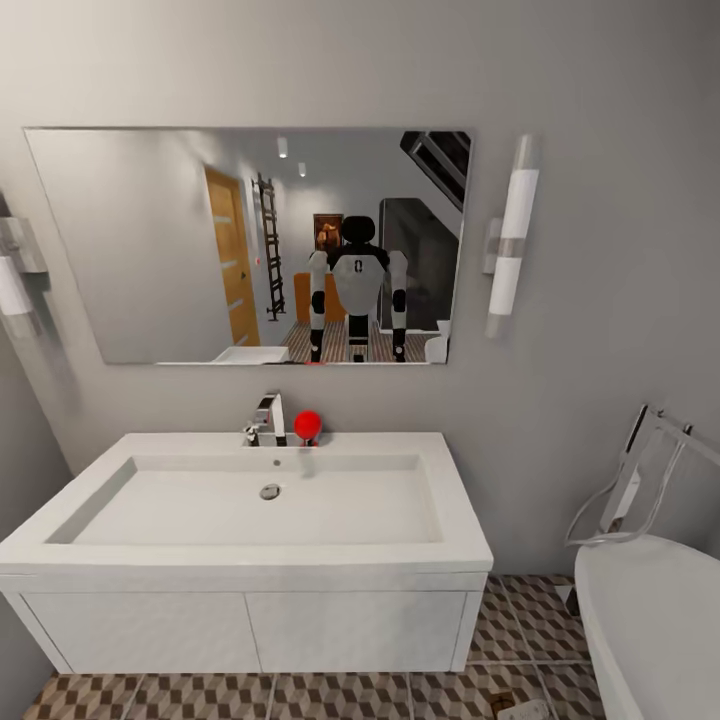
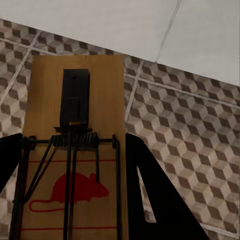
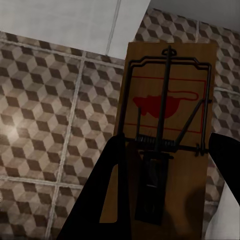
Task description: Take the four mousetraps from the cabinet in the bathroom and place them on the bathroom floor. Make sure all four end up on the same floor surface, and ensure that at least two of them are either under or directly next to the same bathroom sink.
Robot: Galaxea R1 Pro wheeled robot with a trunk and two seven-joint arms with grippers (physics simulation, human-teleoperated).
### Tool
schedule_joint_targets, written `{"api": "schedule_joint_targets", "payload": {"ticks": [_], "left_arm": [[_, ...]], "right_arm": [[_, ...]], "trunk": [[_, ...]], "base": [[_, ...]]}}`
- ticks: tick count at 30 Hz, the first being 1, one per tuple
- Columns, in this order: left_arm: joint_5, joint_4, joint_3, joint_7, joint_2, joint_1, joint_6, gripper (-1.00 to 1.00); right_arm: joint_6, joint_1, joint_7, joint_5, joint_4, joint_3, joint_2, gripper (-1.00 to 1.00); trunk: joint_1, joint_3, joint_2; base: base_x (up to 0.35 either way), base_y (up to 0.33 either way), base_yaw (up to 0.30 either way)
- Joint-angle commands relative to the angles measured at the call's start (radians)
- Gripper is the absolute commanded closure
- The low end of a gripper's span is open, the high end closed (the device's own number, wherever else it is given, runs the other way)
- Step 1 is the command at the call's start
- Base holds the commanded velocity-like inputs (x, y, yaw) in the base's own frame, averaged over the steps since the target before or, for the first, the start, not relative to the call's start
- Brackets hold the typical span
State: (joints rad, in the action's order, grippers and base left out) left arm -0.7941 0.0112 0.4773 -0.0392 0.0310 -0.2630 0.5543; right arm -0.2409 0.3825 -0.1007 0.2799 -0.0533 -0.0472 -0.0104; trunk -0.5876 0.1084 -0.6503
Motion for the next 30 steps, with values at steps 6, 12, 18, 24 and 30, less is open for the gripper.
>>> {"api": "schedule_joint_targets", "payload": {"ticks": [6, 12, 18, 24, 30], "left_arm": [[-0.007, -0.016, 0.010, 0.049, 0.001, -0.001, 0.001, 1.00], [-0.010, -0.043, 0.008, 0.052, 0.011, -0.001, -0.008, 1.00], [-0.010, -0.085, 0.007, 0.049, 0.013, -0.001, -0.121, 1.00], [-0.010, -0.099, 0.003, 0.049, 0.012, -0.001, -0.151, 1.00], [-0.010, -0.101, 0.002, 0.048, 0.013, -0.001, -0.155, 1.00]], "right_arm": [[-0.003, 0.001, -0.004, 0.010, 0.008, -0.005, 0.001, 1.00], [-0.004, 0.001, -0.005, 0.010, 0.009, -0.005, 0.001, 1.00], [-0.003, 0.001, -0.013, 0.012, 0.009, -0.005, 0.001, 1.00], [-0.003, 0.001, -0.012, 0.013, 0.009, -0.005, 0.003, 1.00], [-0.003, 0.001, -0.007, 0.013, 0.010, -0.005, 0.004, 1.00]], "trunk": [[-0.023, 0.021, -0.044], [-0.046, 0.039, -0.086], [-0.069, 0.058, -0.128], [-0.092, 0.077, -0.170], [-0.115, 0.096, -0.212]], "base": [[0.000, 0.000, 0.000], [0.000, 0.000, 0.000], [0.000, 0.000, 0.000], [0.000, 0.000, 0.000], [0.000, 0.000, 0.000]]}}
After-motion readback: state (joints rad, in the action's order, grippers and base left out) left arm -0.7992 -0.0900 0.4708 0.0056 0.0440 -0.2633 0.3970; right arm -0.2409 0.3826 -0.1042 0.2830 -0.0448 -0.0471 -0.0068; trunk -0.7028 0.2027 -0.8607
